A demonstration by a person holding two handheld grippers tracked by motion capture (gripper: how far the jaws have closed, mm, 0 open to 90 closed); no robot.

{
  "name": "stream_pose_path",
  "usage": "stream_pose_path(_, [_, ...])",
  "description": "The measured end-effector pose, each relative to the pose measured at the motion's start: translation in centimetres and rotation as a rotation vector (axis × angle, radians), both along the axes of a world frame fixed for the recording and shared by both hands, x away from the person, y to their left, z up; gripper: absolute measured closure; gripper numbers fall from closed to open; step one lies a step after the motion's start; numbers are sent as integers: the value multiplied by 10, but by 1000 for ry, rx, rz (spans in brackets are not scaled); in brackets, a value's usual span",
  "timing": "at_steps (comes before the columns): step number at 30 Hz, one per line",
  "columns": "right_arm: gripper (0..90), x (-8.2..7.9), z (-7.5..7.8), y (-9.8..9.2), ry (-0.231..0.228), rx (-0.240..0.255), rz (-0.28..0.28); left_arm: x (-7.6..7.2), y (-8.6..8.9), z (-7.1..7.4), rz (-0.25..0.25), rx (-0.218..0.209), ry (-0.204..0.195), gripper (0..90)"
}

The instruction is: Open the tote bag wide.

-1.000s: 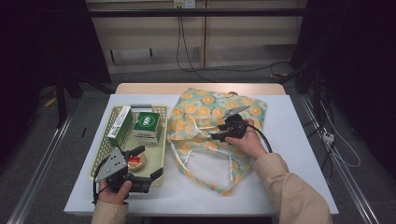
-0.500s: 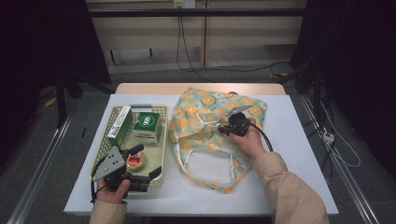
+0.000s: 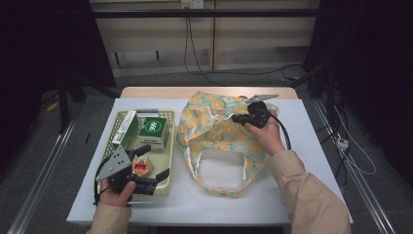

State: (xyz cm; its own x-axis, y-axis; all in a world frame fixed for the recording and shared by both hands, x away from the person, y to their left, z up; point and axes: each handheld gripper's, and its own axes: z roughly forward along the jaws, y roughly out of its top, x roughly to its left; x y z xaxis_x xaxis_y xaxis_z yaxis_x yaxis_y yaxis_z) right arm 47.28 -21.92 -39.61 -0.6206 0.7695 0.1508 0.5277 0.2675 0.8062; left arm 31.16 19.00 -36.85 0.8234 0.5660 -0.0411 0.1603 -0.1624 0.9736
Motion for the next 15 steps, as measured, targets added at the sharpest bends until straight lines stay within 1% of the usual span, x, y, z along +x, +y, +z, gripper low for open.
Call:
stream_pose_path(3, [886, 1, 2, 0, -6, -10, -5, 3, 0, 5, 1, -3, 4, 25])
stream_pose_path(4, [886, 1, 2, 0, -6, -9, -8, 5, 0, 6, -1, 8, 4, 25])
stream_pose_path(6, [886, 1, 2, -1, -3, -12, -3, 6, 0, 8, -2, 1, 5, 26])
stream_pose_path(8, [885, 1, 2, -2, 1, -4, -9, 7, -1, 8, -2, -3, 5, 24])
stream_pose_path(9, [883, 1, 2, -2, 1, 3, -10, 7, -1, 7, -4, 2, 7, 26])
stream_pose_path(10, [882, 0, 2, -2, 3, 14, -13, 7, -2, 6, -6, -3, 8, 24])
stream_pose_path(13, [882, 1, 1, -2, 14, 18, -21, 8, -4, 3, -8, 0, 14, 25])
stream_pose_path(15, [879, 2, 1, -1, 21, 38, -17, 8, -4, 2, -9, 0, 19, 25])
